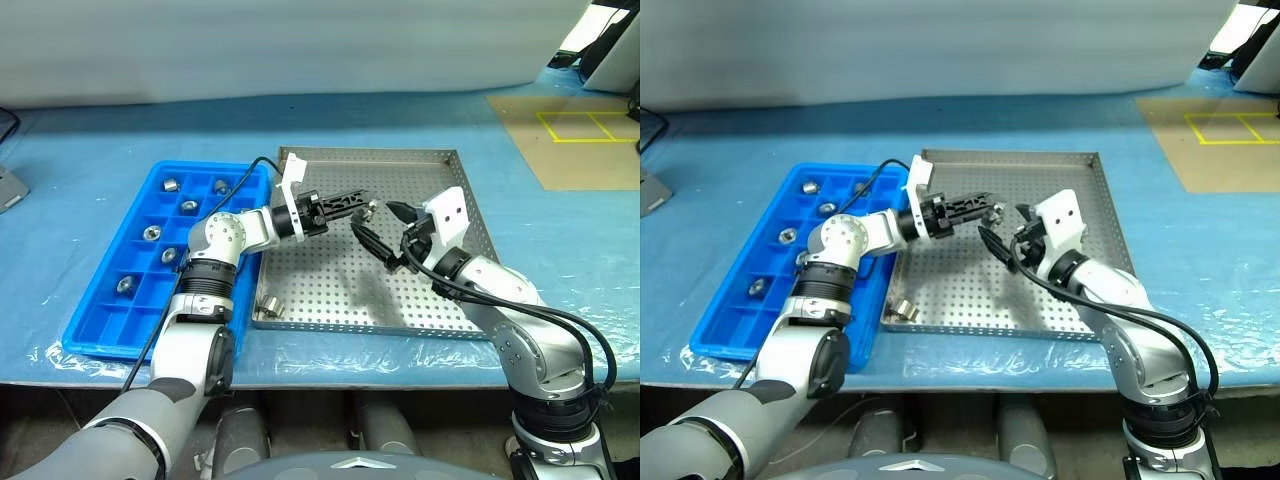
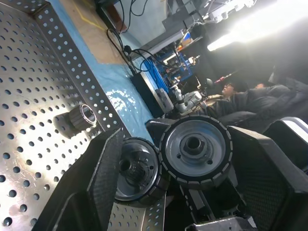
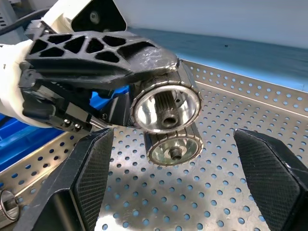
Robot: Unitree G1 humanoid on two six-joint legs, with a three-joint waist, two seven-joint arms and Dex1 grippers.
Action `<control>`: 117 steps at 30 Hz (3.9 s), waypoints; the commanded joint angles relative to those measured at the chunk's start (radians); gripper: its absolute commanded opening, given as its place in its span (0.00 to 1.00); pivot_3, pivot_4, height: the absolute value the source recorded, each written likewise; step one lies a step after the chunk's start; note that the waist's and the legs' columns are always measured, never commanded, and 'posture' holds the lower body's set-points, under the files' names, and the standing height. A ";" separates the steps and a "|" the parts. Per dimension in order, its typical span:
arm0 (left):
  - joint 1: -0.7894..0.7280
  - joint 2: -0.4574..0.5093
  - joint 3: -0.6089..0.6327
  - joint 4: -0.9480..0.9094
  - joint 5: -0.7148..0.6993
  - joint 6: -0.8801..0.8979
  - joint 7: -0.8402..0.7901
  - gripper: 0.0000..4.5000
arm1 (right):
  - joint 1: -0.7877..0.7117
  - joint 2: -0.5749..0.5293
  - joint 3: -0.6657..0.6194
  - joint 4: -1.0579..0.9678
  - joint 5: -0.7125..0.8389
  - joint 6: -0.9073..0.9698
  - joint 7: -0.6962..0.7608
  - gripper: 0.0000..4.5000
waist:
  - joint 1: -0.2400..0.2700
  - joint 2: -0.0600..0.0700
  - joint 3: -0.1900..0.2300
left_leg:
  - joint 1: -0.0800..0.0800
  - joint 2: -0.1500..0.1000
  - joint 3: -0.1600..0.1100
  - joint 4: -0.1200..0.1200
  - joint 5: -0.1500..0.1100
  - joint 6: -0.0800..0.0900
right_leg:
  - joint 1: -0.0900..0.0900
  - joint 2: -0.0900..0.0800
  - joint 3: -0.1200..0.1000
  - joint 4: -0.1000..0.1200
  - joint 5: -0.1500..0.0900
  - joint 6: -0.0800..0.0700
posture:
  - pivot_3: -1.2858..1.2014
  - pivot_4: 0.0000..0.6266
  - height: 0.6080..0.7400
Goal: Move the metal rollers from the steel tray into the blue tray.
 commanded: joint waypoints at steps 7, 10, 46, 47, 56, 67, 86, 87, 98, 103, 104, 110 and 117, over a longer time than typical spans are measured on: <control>-0.014 0.016 -0.070 -0.032 0.014 -0.012 -0.057 0.70 | -0.020 0.007 -0.051 -0.053 0.040 -0.017 -0.016 0.65 | -0.001 0.000 0.000 | 0.002 0.000 0.000 0.000 0.000 0.000 | 0.001 0.000 0.000 0.001 0.000 0.000 | 0.34 0.24 1.00; -0.014 0.015 -0.071 -0.028 0.014 -0.016 -0.057 0.70 | -0.018 0.003 -0.050 -0.064 0.049 -0.007 -0.025 0.44 | -0.001 0.000 0.000 | 0.002 0.000 0.000 0.000 0.000 0.000 | 0.001 0.000 0.000 0.001 0.000 0.000 | 0.34 0.24 1.00; -0.052 0.086 0.028 -0.035 0.024 -0.143 0.071 0.70 | -0.132 0.138 0.094 0.577 -0.174 -0.495 0.092 0.36 | -0.005 0.000 0.003 | -0.002 0.001 -0.001 0.009 -0.002 0.005 | 0.002 0.000 -0.002 0.001 0.003 -0.002 | 0.35 0.24 1.00; -0.054 0.095 0.027 -0.004 0.045 -0.175 0.070 0.70 | -0.133 0.146 0.080 0.568 -0.157 -0.484 0.089 0.36 | -0.006 0.000 0.003 | -0.001 0.001 -0.001 0.009 -0.002 0.004 | 0.003 0.000 -0.002 0.002 0.003 -0.002 | 0.35 0.24 1.00; 0.027 0.094 -0.050 -0.056 0.151 -0.446 -0.060 0.70 | -0.167 0.196 -0.111 0.387 0.191 -0.223 0.086 0.36 | -0.003 0.000 0.003 | -0.001 0.001 -0.001 0.008 0.000 0.006 | 0.003 0.000 -0.002 0.000 0.004 -0.002 | 0.35 0.24 1.00; 0.060 0.108 -0.100 -0.075 0.248 -0.683 -0.125 0.70 | -0.170 0.185 -0.121 0.375 0.215 -0.156 0.047 0.36 | -0.003 0.000 0.003 | 0.001 0.001 -0.001 0.006 0.000 0.000 | 0.003 0.000 -0.002 0.001 0.004 -0.002 | 0.35 0.24 1.00; 0.028 0.069 -0.191 0.037 0.432 -0.926 -0.072 0.70 | -0.254 0.206 -0.177 0.366 0.327 -0.075 -0.038 0.36 | 0.004 0.000 0.003 | 0.001 0.001 0.000 0.003 0.001 0.000 | 0.002 0.000 -0.001 0.001 0.004 -0.002 | 0.35 0.24 1.00; 0.033 0.066 -0.199 0.031 0.440 -0.937 -0.072 0.70 | -0.250 0.205 -0.173 0.364 0.325 -0.075 -0.037 0.36 | 0.004 0.000 0.003 | 0.001 0.001 0.000 0.003 0.001 0.000 | 0.002 0.000 -0.001 0.001 0.004 -0.002 | 0.35 0.24 1.00; 0.076 0.037 -0.247 -0.031 0.432 -0.865 -0.111 0.70 | -0.257 0.215 -0.146 0.355 0.325 -0.084 -0.045 0.36 | 0.006 0.000 0.003 | 0.001 0.001 0.000 0.002 0.001 0.000 | 0.002 0.000 -0.001 0.000 0.004 -0.002 | 0.35 0.24 1.00; 0.058 0.028 -0.246 0.008 0.452 -0.881 -0.091 0.70 | -0.269 0.227 -0.140 0.341 0.337 -0.076 -0.052 0.36 | 0.005 0.000 0.003 | 0.001 0.001 0.000 0.002 0.001 0.000 | 0.002 0.000 -0.001 0.000 0.004 -0.002 | 0.35 0.24 1.00; 0.054 0.028 -0.246 0.014 0.457 -0.882 -0.086 0.70 | -0.267 0.227 -0.139 0.339 0.337 -0.075 -0.053 0.36 | 0.006 0.000 0.003 | 0.001 0.001 0.000 0.002 0.001 0.000 | 0.002 0.000 -0.001 0.000 0.004 -0.002 | 0.35 0.24 1.00; 0.035 0.026 -0.231 0.049 0.466 -0.868 -0.060 0.56 | -0.262 0.225 -0.139 0.335 0.333 -0.075 -0.056 0.36 | 0.005 0.000 0.003 | 0.001 0.001 0.000 0.002 0.001 0.000 | 0.002 0.000 -0.001 0.000 0.004 -0.002 | 0.35 0.24 1.00; 0.006 0.019 -0.223 0.071 0.489 -0.882 -0.012 0.35 | -0.258 0.215 -0.129 0.347 0.312 -0.084 -0.045 0.36 | 0.006 0.000 0.003 | 0.001 0.001 0.000 0.002 0.001 0.000 | 0.002 0.000 -0.001 0.000 0.004 -0.002 | 0.35 0.24 1.00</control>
